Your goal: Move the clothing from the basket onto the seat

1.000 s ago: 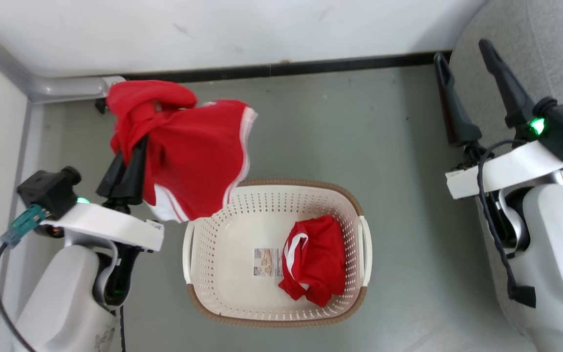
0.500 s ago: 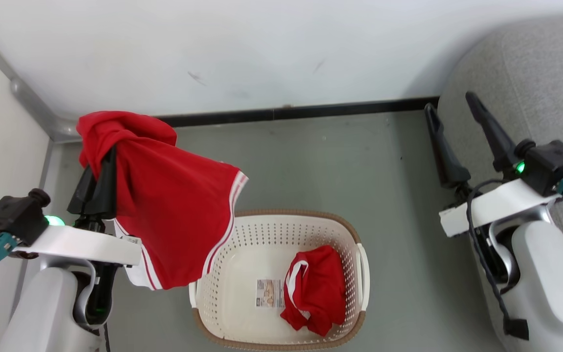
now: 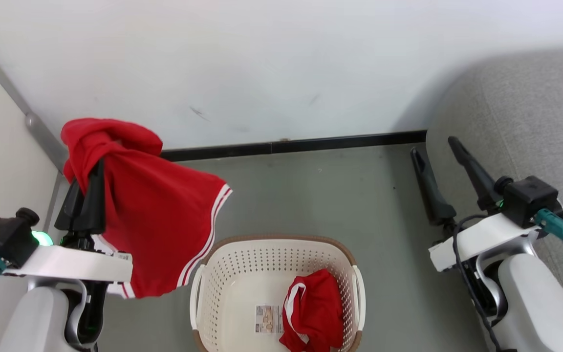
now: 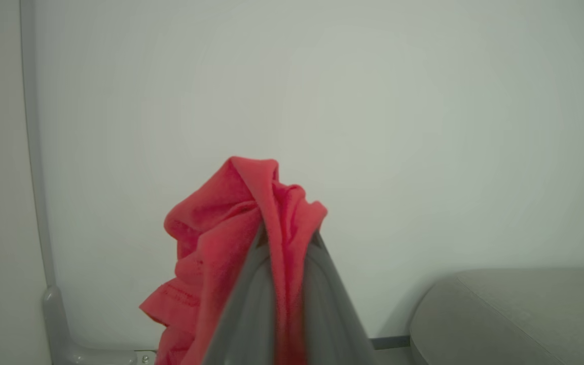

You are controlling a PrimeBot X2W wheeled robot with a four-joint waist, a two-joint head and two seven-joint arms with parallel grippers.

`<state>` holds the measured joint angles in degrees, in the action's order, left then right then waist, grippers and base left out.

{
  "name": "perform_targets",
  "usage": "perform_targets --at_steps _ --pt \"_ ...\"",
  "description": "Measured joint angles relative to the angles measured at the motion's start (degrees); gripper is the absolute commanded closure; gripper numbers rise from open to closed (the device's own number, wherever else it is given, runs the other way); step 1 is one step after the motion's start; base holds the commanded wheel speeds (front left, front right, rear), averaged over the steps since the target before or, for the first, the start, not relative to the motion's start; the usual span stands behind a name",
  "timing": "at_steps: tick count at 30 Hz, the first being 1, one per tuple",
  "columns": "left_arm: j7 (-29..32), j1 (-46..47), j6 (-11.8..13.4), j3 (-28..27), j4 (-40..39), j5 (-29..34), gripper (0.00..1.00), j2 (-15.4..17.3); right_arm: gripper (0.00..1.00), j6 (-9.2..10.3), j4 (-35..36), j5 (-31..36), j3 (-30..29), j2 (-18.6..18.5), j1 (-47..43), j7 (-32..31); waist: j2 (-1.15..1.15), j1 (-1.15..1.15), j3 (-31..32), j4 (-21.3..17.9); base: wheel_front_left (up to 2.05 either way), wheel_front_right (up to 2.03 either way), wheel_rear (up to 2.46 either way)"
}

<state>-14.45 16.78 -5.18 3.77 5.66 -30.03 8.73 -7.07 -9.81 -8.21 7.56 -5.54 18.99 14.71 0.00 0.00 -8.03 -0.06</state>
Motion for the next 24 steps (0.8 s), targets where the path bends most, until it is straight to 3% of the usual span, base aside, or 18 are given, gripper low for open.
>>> perform_targets --at_steps 15,24 --pt "0.0 -3.2 0.1 1.4 -2.8 2.4 1.00 0.6 0.00 0.00 0.0 -1.6 4.1 0.1 -1.5 0.0 0.00 0.00 3.2 -0.5 0.00 0.00 0.00" --pt "0.1 -3.2 -0.1 4.6 -5.8 4.5 1.00 1.2 0.00 0.00 1.8 -7.4 13.5 -0.3 -1.8 0.0 0.00 0.00 3.4 -1.1 0.00 0.00 0.00"
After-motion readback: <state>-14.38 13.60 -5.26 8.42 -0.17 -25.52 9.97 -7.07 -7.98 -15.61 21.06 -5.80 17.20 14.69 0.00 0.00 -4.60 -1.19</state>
